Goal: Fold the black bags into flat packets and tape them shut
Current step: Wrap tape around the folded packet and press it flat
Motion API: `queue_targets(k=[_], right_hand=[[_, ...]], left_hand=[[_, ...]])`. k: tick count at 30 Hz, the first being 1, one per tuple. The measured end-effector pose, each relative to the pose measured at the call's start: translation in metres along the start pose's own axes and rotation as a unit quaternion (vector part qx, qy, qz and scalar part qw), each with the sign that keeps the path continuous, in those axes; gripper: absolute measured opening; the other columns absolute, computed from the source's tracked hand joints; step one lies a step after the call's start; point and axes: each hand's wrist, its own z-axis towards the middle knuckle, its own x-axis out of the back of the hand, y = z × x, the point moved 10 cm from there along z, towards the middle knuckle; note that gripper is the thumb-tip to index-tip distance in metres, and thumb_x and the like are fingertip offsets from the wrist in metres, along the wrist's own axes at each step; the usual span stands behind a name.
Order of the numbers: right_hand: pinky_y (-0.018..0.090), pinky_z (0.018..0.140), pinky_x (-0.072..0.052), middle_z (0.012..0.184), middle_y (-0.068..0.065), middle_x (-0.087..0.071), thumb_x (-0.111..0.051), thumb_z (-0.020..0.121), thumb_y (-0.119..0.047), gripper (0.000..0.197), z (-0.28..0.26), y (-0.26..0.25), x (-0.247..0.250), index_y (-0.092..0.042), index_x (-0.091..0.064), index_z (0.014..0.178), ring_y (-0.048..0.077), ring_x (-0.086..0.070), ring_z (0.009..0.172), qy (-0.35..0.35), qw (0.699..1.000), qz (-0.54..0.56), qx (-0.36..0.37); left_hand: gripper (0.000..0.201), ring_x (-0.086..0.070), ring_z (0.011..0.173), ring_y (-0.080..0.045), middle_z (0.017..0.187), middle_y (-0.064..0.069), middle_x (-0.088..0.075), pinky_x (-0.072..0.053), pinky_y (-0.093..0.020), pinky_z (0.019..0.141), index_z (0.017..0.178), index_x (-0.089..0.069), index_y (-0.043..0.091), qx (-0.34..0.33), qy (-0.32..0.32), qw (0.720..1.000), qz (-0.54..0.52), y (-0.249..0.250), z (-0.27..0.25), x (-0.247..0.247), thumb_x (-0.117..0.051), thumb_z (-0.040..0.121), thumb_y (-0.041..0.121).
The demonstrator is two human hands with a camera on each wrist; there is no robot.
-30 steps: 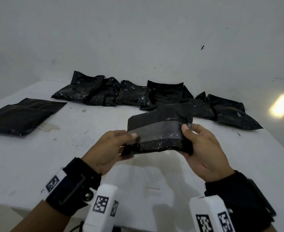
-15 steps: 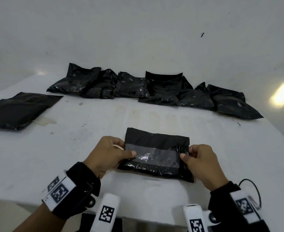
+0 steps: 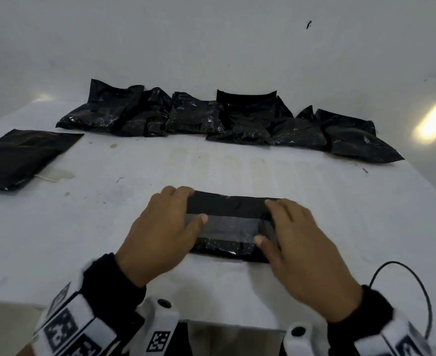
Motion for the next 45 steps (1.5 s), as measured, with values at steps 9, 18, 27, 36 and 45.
queue_targets(k=[9, 18, 27, 36, 45], right_hand=[[0.046, 0.123, 0.002, 0.163, 0.002, 0.018, -0.004, 0.078, -0.066, 0.094, -0.017, -0.038, -0.070, -0.015, 0.009, 0.156, 0.022, 0.024, 0.148, -0.118, 0.989, -0.047, 0.074], [0.035, 0.122, 0.009, 0.162, 0.006, 0.026, -0.022, 0.069, -0.060, 0.092, -0.016, -0.020, -0.068, -0.041, 0.008, 0.155, 0.025, 0.029, 0.147, -0.069, 0.997, 0.006, 0.026], [0.031, 0.125, -0.001, 0.164, -0.001, 0.018, -0.020, 0.064, -0.066, 0.103, -0.015, -0.011, -0.066, -0.031, 0.008, 0.156, 0.017, 0.012, 0.152, -0.046, 0.999, 0.021, 0.005], [0.026, 0.118, -0.015, 0.165, -0.007, 0.013, -0.031, 0.054, -0.087, 0.121, -0.013, -0.001, -0.059, -0.034, 0.004, 0.156, 0.012, -0.001, 0.152, -0.034, 0.998, 0.055, -0.026], [0.018, 0.114, 0.002, 0.162, -0.014, 0.023, -0.037, 0.052, -0.103, 0.138, -0.016, 0.003, -0.059, -0.031, 0.020, 0.154, 0.002, 0.013, 0.149, -0.060, 0.995, 0.061, -0.046]], left_hand=[[0.083, 0.026, 0.147, -0.015, 0.160, 0.003, 0.026, 0.012, -0.036, 0.120, 0.153, 0.019, 0.020, -0.157, -0.169, 0.952, 0.202, 0.027, -0.039, -0.090, 0.012, 0.079, 0.058], [0.091, 0.024, 0.147, -0.009, 0.162, 0.007, 0.022, 0.015, -0.030, 0.119, 0.155, 0.014, 0.024, -0.127, -0.116, 0.973, 0.153, 0.024, -0.039, -0.096, 0.001, 0.076, 0.068], [0.090, -0.006, 0.151, -0.014, 0.164, -0.002, -0.011, -0.002, -0.029, 0.120, 0.156, -0.019, 0.016, -0.112, -0.030, 0.988, 0.097, 0.020, -0.038, -0.088, -0.031, 0.082, 0.066], [0.102, -0.011, 0.151, -0.016, 0.164, 0.000, -0.013, -0.009, -0.030, 0.120, 0.154, -0.026, 0.024, -0.074, -0.023, 0.992, 0.104, 0.007, -0.030, -0.079, -0.029, 0.072, 0.085], [0.114, 0.006, 0.151, -0.009, 0.163, 0.013, 0.013, 0.001, -0.033, 0.123, 0.157, 0.005, 0.026, -0.040, -0.064, 0.987, 0.146, -0.023, -0.030, -0.065, -0.009, 0.065, 0.094]])
